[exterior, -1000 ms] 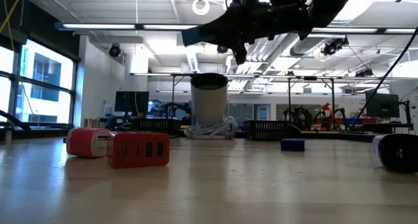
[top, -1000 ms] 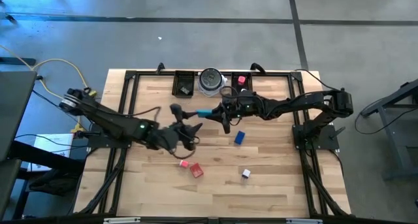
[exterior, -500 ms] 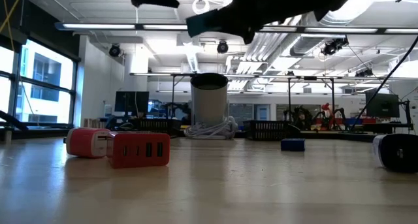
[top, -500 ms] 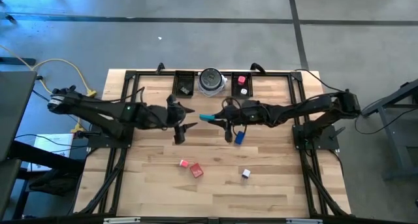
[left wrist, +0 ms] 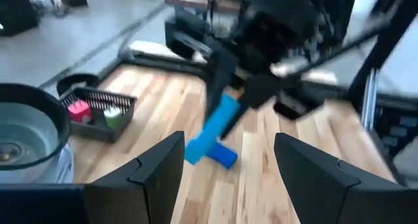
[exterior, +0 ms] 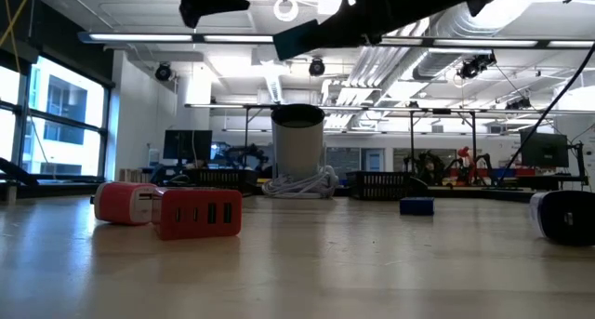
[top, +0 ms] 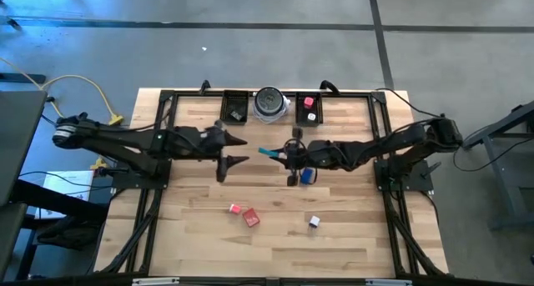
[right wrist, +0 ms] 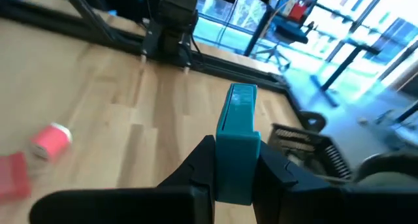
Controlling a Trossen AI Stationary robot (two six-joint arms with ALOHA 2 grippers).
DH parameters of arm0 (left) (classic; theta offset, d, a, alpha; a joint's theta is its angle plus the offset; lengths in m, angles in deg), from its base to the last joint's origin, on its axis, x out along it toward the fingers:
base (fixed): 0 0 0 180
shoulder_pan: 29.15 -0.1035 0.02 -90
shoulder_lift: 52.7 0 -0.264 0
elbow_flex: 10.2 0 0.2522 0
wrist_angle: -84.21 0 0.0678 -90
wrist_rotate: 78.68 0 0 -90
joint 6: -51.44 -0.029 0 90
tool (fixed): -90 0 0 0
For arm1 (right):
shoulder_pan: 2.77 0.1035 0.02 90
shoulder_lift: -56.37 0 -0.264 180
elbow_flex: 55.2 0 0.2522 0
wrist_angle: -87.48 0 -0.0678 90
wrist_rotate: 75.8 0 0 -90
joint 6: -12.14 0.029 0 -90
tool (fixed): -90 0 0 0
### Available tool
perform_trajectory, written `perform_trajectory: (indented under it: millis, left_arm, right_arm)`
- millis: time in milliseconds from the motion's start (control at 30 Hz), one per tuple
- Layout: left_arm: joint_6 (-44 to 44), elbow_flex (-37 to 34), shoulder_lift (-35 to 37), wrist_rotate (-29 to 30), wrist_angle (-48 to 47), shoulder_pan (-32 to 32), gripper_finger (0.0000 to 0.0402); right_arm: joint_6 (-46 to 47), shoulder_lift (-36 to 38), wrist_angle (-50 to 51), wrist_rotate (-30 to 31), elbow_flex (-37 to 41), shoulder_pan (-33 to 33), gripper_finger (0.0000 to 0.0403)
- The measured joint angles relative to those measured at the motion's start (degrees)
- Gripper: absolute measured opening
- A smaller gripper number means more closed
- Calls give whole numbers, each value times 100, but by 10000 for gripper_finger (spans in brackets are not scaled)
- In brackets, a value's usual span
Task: Pick & Place Office items
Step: Put the light blue timer into the left black basket
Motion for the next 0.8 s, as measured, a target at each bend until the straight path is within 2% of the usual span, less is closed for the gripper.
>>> perform_trajectory:
  millis: [67, 167, 300, 500, 667, 800]
  left_arm:
    - [123, -331, 265, -138, 268, -79, 230]
    - [345, -719, 568, -650, 843, -240, 230]
    - [748, -1055, 670, -1293, 1341, -533, 229]
    - [1422, -1350, 339, -2447, 2021, -1072, 229]
    - [1797, -1454, 68, -3253, 2682, -1386, 229]
    - [2066, -1454, -113, -3691, 2935, -1582, 229]
  right_arm:
    - [-295, 0, -4, 228, 0, 79, 47]
    - [-659, 0, -1, 420, 0, 158, 47]
    - [-1281, 0, -11, 639, 0, 205, 47]
    - [-2566, -36, -14, 906, 0, 270, 47]
    - [-4072, -37, -22, 1693, 0, 410, 47]
    - [-4966, -37, -24, 1942, 0, 439, 47]
